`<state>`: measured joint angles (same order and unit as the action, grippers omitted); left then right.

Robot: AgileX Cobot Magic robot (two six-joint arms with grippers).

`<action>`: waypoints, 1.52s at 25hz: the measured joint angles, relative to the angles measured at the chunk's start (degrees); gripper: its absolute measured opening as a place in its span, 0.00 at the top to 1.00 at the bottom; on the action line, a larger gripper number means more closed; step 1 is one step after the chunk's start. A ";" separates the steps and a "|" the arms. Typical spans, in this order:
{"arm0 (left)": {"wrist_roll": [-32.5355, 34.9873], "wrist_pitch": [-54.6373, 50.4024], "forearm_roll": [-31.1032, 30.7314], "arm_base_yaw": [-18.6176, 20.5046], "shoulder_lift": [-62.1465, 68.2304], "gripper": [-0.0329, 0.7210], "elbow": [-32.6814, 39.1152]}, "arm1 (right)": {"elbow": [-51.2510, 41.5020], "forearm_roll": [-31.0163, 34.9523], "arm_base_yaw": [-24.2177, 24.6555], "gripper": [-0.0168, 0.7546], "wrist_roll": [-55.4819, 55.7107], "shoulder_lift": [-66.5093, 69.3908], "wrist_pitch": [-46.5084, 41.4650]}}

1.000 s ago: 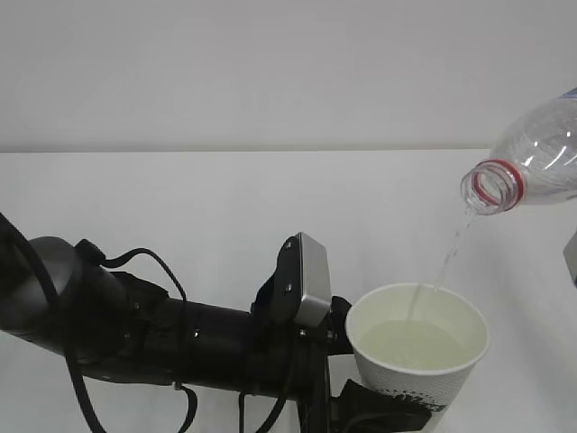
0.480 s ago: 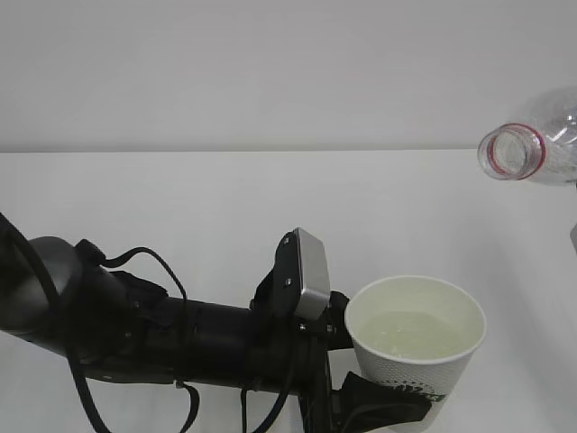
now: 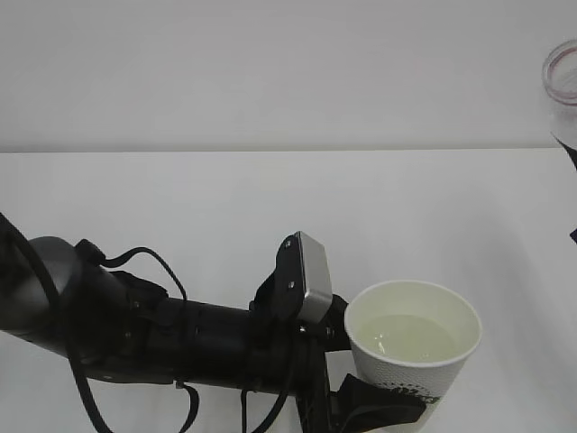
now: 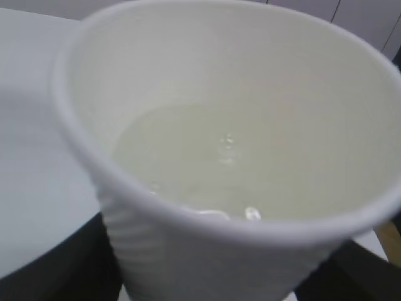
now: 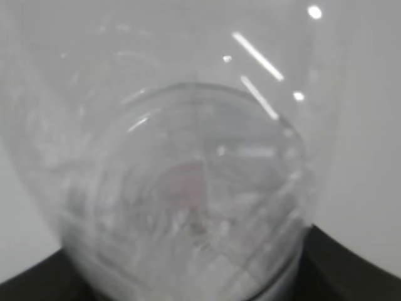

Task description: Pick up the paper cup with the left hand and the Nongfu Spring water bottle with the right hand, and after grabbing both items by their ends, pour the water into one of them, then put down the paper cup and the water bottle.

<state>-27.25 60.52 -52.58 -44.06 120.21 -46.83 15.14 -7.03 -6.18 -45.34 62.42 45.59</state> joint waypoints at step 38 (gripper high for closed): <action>0.00 0.48 0.00 0.00 0.00 0.24 0.00 | -9.12 0.09 0.00 0.40 46.21 0.00 0.23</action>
<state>-27.25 61.00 -52.58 -44.06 120.21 -46.83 6.02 -6.94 -6.18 0.87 62.42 45.82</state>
